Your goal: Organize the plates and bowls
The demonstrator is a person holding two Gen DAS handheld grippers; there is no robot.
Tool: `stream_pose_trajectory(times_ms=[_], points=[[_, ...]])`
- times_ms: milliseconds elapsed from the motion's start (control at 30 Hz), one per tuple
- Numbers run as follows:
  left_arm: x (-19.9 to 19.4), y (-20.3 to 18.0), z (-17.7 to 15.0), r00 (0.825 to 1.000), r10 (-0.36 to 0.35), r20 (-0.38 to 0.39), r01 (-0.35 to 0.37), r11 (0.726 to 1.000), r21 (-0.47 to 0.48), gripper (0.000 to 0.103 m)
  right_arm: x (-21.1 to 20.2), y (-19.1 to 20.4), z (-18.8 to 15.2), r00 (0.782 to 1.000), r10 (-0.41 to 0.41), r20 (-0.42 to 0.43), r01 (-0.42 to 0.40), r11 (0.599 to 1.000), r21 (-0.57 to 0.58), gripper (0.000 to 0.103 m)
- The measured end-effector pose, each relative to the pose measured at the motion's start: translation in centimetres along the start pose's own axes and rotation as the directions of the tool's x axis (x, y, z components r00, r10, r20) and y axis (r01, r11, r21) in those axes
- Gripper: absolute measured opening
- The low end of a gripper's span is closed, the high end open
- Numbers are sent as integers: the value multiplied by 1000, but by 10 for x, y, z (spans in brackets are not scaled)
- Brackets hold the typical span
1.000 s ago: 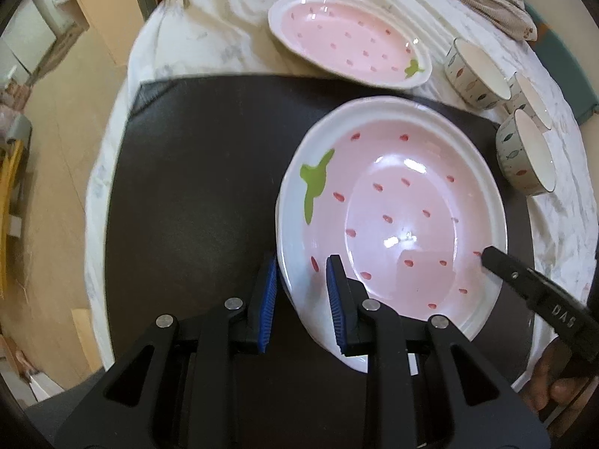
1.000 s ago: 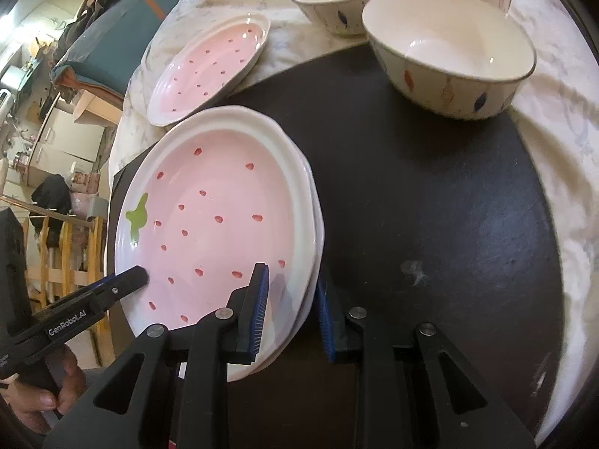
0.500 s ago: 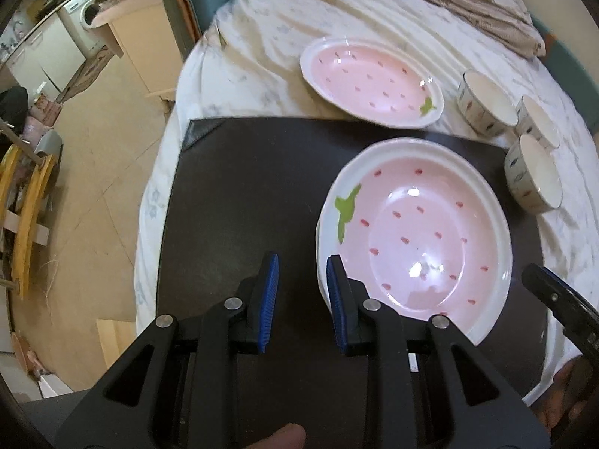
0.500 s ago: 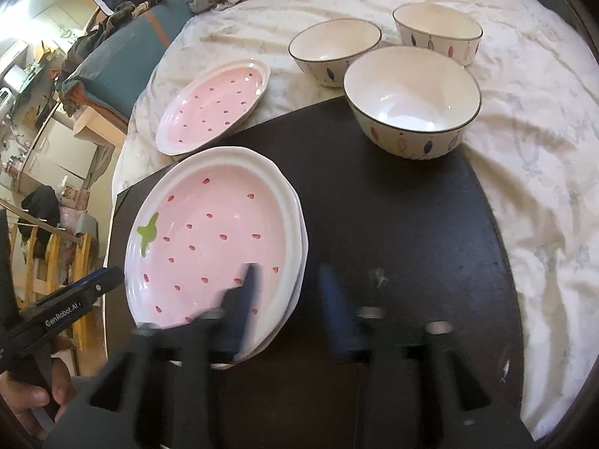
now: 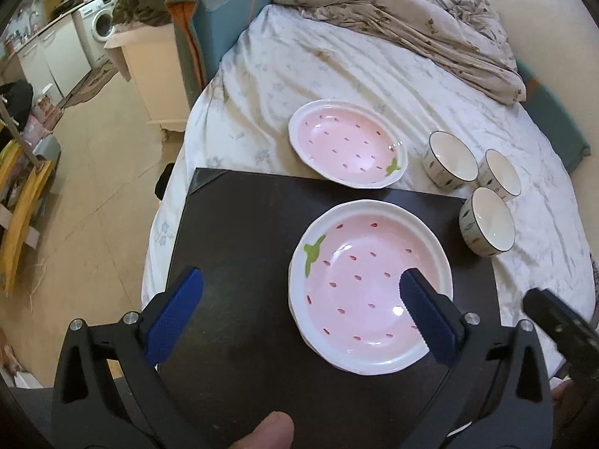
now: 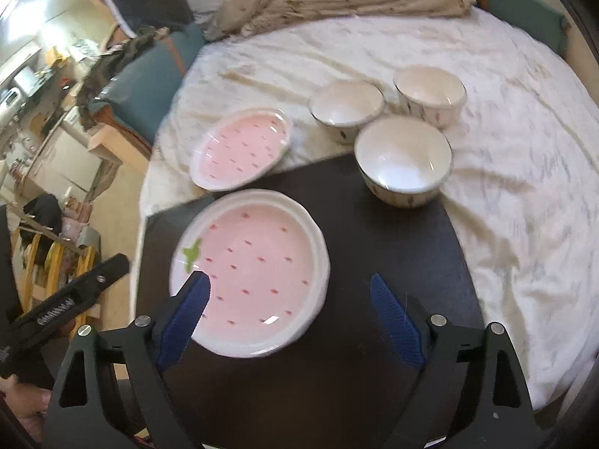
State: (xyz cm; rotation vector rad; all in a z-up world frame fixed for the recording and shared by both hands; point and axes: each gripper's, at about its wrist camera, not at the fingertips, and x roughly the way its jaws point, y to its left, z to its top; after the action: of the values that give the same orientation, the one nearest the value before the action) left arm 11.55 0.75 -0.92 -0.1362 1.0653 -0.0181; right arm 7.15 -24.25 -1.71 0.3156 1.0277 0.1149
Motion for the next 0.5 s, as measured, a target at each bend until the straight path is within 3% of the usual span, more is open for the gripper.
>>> stream_pose_trajectory(times_ms=[200,367,500], points=[[-1,-7,8,1000,-8,-18,7,1000,-18,103,-27,12,8,998,38,48,-36,998,-46,91],[-1,-13,17,998,59,3,-59,997,59,103,-20,5,18,998,56,14,-55,997,-53,91],[1,-9,29,998,57,-15,-56,997,59,103,-6,-1,28,998,57,-11,-58,997,-42,91]])
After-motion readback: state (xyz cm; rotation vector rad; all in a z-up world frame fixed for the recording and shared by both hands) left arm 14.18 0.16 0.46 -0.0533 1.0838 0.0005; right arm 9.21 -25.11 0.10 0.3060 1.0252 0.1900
